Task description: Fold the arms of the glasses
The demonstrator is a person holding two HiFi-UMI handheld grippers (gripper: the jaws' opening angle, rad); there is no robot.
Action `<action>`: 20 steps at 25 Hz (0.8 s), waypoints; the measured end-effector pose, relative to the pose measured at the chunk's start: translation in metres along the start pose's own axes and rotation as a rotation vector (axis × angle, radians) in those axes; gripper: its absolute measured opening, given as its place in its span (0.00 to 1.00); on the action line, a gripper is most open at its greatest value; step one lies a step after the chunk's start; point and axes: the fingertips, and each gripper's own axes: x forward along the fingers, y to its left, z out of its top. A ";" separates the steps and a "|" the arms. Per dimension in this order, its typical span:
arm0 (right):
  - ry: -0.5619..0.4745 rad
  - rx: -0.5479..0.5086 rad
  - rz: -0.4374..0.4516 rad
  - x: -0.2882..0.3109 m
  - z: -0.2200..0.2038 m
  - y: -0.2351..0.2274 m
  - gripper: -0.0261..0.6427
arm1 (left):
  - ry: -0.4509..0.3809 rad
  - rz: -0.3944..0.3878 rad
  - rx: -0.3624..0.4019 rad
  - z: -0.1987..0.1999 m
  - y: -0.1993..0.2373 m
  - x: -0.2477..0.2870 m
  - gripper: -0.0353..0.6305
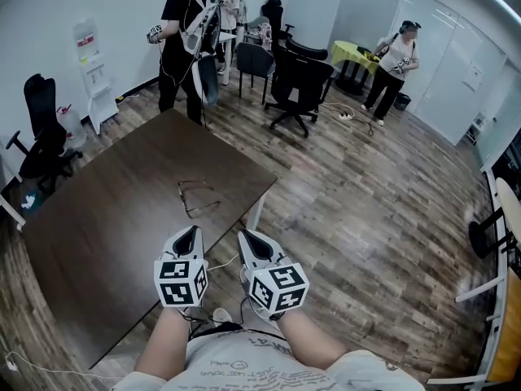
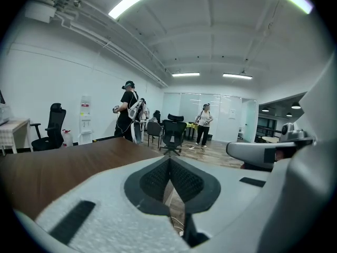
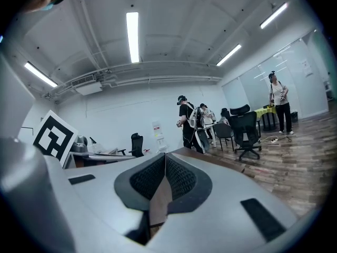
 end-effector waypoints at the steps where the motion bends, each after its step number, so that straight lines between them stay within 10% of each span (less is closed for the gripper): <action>1: 0.001 -0.003 0.001 0.008 0.002 -0.001 0.06 | 0.000 0.000 -0.001 0.003 0.005 0.006 0.07; 20: 0.027 0.003 0.014 0.140 0.003 -0.009 0.06 | 0.041 0.021 -0.035 0.013 0.106 0.090 0.07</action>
